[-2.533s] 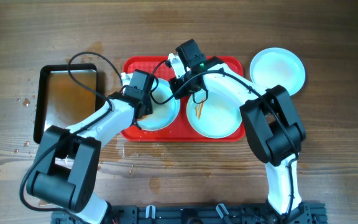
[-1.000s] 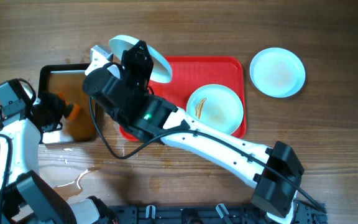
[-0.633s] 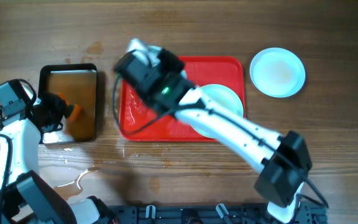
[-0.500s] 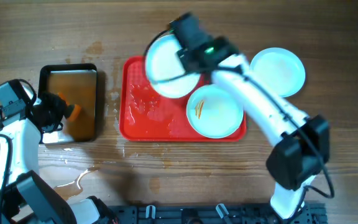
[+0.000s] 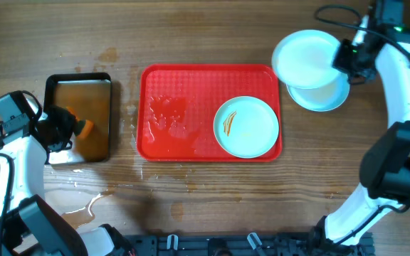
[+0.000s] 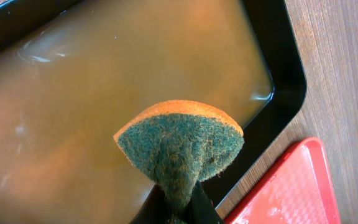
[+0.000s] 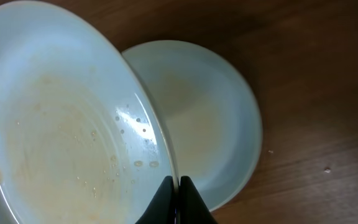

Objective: Clean dirty plates on tray and stack at the side
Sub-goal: 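Set the plate on the stack right of the tray, right gripper, then grip the last plate's rim with the right gripper and pull it left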

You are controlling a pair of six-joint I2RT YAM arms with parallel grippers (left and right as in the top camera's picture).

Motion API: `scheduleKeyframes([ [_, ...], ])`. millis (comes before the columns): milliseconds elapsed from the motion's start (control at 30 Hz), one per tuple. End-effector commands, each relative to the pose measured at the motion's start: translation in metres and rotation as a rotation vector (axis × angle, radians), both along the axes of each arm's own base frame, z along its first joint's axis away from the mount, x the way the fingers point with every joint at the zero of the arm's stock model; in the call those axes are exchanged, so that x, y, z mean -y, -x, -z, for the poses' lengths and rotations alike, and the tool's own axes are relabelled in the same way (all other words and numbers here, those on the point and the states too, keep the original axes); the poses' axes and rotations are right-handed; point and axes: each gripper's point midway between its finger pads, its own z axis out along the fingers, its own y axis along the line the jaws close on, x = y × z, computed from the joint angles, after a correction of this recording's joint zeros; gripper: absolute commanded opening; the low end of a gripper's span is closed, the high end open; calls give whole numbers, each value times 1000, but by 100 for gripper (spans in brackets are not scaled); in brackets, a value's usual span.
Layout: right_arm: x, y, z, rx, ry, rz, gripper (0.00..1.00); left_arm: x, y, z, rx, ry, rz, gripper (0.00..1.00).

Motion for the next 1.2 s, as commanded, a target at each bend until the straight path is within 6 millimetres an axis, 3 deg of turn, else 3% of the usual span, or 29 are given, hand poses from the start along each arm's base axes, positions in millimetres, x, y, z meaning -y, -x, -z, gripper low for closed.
scheduleKeyframes([
  [0,24,14,10,10,-47,58,4,1,0,-2,8,6,4,4],
  [133,41,28,49,-14,-40,207,4,2,1,-1,5,8,4,4],
  [200,36,34,65,-22,-64,208,4,2,1,-1,5,8,4,4],
  [267,33,35,68,-23,-71,196,6,2,1,-1,5,8,4,4],
  [300,33,34,68,-20,-74,199,27,1,1,-2,6,7,4,4],
  [333,32,34,68,-19,-77,198,53,1,1,-1,6,8,4,4],
  [367,28,33,68,-14,-100,189,72,2,1,-1,5,8,4,4],
  [400,21,31,67,-8,-138,171,74,2,1,-1,5,8,4,4],
  [467,-12,27,60,23,-301,50,76,2,1,-1,5,8,4,4],
  [500,-44,28,49,45,-460,-52,76,1,1,-1,5,7,4,4],
  [567,-81,37,33,48,-639,-154,75,1,1,-1,6,7,4,4],
  [633,-110,51,28,5,-696,-251,73,1,0,-2,9,6,4,4],
  [700,-134,71,38,-105,-629,-324,69,1,0,-2,9,5,4,4],
  [800,-157,90,56,-248,-463,-374,63,1,0,-2,9,5,4,4],
  [933,-172,108,75,-383,-146,-279,63,1,0,-2,9,6,4,4],
  [1000,-170,118,77,-425,-54,-215,63,1,0,-2,9,6,4,4],
  [1033,-171,123,77,-443,-22,-179,56,1,0,-2,9,6,4,4],
  [1167,-179,133,70,-452,2,-154,55,1,0,-2,9,6,4,4],
])
